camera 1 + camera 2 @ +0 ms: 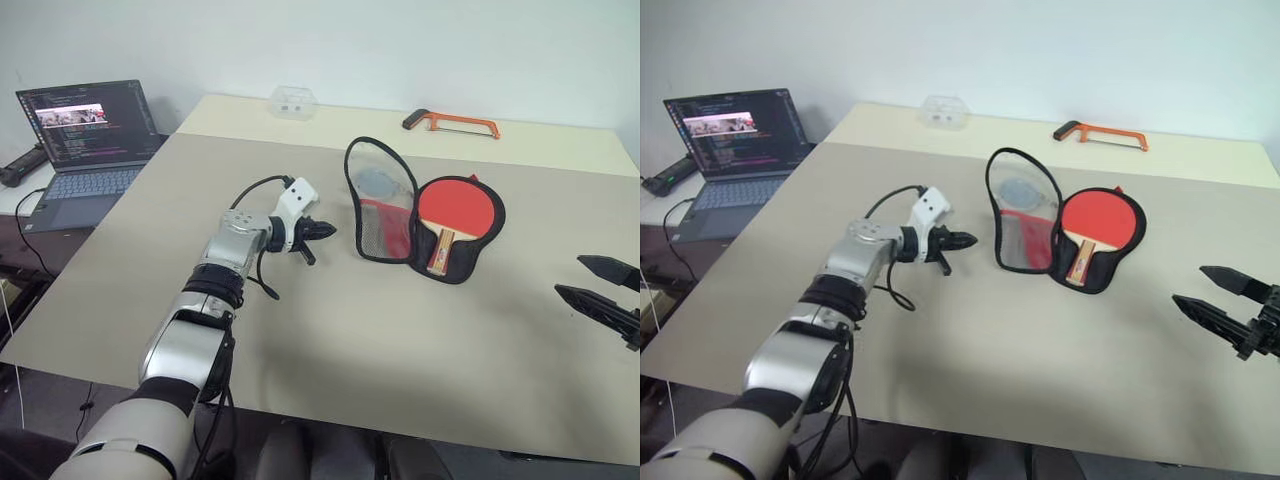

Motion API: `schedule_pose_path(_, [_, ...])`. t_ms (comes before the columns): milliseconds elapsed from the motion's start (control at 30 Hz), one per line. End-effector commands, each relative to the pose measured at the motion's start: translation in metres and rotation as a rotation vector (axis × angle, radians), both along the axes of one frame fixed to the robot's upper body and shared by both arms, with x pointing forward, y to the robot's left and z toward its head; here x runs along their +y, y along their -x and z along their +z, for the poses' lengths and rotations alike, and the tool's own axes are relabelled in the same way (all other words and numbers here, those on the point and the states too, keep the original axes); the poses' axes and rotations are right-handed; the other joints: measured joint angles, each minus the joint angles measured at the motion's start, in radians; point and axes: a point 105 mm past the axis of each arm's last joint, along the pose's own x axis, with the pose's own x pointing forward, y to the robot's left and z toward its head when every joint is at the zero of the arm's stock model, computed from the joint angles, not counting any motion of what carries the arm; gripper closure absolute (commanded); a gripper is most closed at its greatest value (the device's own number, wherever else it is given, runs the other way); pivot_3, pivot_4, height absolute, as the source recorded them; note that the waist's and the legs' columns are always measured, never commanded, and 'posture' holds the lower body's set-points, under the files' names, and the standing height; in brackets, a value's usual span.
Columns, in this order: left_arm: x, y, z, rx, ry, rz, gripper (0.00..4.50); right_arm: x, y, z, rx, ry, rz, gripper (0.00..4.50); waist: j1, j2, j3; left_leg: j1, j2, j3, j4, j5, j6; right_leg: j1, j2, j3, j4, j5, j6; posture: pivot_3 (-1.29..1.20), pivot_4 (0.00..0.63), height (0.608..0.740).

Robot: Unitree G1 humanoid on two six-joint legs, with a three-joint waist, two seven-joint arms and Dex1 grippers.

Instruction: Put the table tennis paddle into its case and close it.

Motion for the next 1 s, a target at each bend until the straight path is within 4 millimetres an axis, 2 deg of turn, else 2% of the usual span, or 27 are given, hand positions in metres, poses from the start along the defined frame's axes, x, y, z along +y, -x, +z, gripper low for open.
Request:
schedule_pose_path(33, [-0.038, -0.001, 0.023, -0.08, 0.077, -0.053, 4.47, 0.002, 0.002, 0.014, -0.073, 0.015, -0.006, 0.0, 0.001, 0.0, 0.0, 0.0, 0.0, 0.0, 0.0, 0.0, 0.0, 0.0, 0.0, 0.0, 0.0, 0.0, 0.0, 0.0, 0.15, 0.74])
schedule_pose_path(233, [-0.107, 0.012, 0.065, -0.165, 0.33, -0.14, 4.47, 0.001, 0.003, 0.018, -0.106, 0.001, -0.044, 0.0, 0.003, -0.001, 0.0, 0.0, 0.0, 0.0, 0.0, 0.002, -0.003, 0.001, 0.0, 0.0, -0.001, 0.0, 0.0, 0.0, 0.15, 0.74])
schedule_pose_path(367, [-0.147, 0.023, 0.078, -0.195, 0.39, -0.176, 4.47, 0.004, 0.005, 0.02, -0.117, -0.003, -0.057, 0.0, 0.003, -0.001, 0.001, 0.001, -0.001, 0.0, 0.0, 0.002, -0.003, 0.002, 0.0, 0.0, -0.001, 0.0, 0.0, 0.0, 0.15, 0.74])
schedule_pose_path(467, [-0.175, 0.033, 0.067, -0.182, 0.349, -0.203, 4.47, 0.006, 0.008, 0.021, -0.124, -0.008, -0.068, 0.0, 0.002, -0.001, 0.001, 0.005, -0.001, -0.001, -0.002, 0.0, 0.0, 0.009, 0.0, 0.0, -0.005, 0.0, 0.0, 0.0, 0.15, 0.74])
schedule_pose_path(600, [-0.196, 0.044, 0.024, -0.133, 0.17, -0.204, 4.47, 0.01, 0.011, 0.022, -0.132, -0.011, -0.086, 0.0, -0.007, -0.001, 0.0, 0.01, -0.002, -0.002, -0.004, 0.0, 0.0, 0.014, 0.0, -0.001, -0.009, 0.0, 0.0, 0.0, 0.15, 0.74])
schedule_pose_path(700, [-0.195, 0.043, 0.009, -0.127, 0.104, -0.18, 4.47, 0.012, 0.013, 0.023, -0.127, -0.017, -0.092, 0.0, -0.007, -0.001, 0.0, 0.01, -0.002, -0.002, -0.004, 0.0, 0.0, 0.014, 0.0, -0.001, -0.009, 0.0, 0.0, 0.0, 0.15, 0.74])
schedule_pose_path(800, [-0.18, 0.033, 0.021, -0.15, 0.145, -0.155, 4.47, 0.016, 0.012, 0.019, -0.086, -0.054, -0.102, 0.0, -0.002, 0.0, 0.0, 0.009, -0.002, -0.002, -0.004, 0.0, 0.0, 0.014, 0.0, -0.001, -0.01, 0.0, 0.0, 0.0, 0.15, 0.74])
schedule_pose_path(833, [-0.174, 0.031, 0.029, -0.163, 0.176, -0.164, 4.47, 0.017, 0.009, 0.018, -0.065, -0.083, -0.115, 0.0, -0.002, 0.0, 0.0, 0.009, -0.002, -0.002, -0.004, 0.0, 0.0, 0.014, 0.0, -0.001, -0.01, 0.0, 0.0, 0.0, 0.15, 0.74])
schedule_pose_path(900, [-0.159, 0.03, 0.058, -0.146, 0.317, -0.206, 4.47, 0.018, -0.001, 0.008, 0.007, -0.172, -0.158, 0.0, -0.005, 0.0, 0.0, 0.009, -0.002, -0.002, -0.004, 0.001, -0.002, 0.014, 0.0, -0.001, -0.01, 0.0, 0.0, 0.0, 0.15, 0.74])
schedule_pose_path(967, [-0.134, 0.039, 0.088, -0.12, 0.447, -0.308, 4.47, 0.021, -0.018, -0.008, 0.104, -0.268, -0.226, 0.0, -0.016, -0.001, 0.001, 0.01, 0.0, -0.002, -0.004, 0.002, -0.004, 0.014, 0.0, 0.0, -0.009, 0.0, 0.0, 0.0, 0.15, 0.74])
schedule_pose_path(1000, [-0.12, 0.045, 0.095, -0.103, 0.462, -0.351, 4.47, 0.02, -0.026, -0.017, 0.15, -0.315, -0.267, 0.0, -0.02, -0.001, 0.001, 0.01, 0.001, -0.002, -0.004, 0.002, -0.004, 0.013, 0.001, 0.0, -0.008, 0.0, 0.0, 0.0, 0.15, 0.74])
